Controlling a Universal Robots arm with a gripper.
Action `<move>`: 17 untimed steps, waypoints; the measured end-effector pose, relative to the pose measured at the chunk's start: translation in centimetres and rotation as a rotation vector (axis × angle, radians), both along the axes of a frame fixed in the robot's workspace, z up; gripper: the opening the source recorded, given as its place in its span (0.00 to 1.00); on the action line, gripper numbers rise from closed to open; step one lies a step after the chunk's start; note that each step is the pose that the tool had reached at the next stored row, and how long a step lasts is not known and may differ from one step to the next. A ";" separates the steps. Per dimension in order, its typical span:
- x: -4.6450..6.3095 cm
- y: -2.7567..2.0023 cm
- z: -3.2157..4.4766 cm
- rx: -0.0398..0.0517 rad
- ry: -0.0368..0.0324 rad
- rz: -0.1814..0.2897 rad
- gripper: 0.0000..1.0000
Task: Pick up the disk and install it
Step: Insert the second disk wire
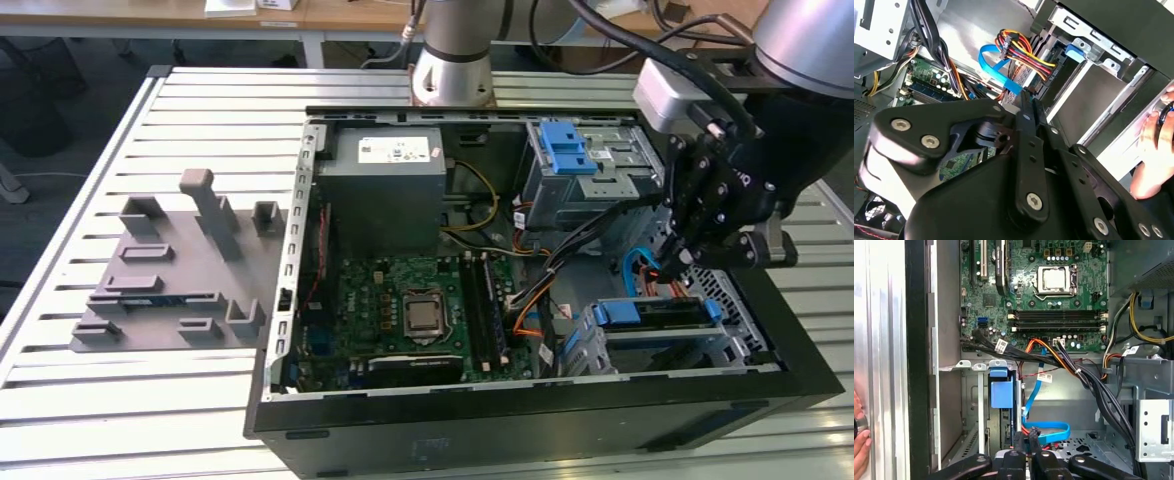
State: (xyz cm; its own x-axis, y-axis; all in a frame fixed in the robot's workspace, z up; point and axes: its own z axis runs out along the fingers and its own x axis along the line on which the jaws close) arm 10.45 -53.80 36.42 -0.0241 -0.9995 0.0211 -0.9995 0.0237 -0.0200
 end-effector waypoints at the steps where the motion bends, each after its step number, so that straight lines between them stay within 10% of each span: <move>1: 0.0 0.01 -0.03 -0.0007 0.0000 0.000 0.18; 17: 0.0 0.03 -1.14 -0.0203 0.0002 0.000 0.24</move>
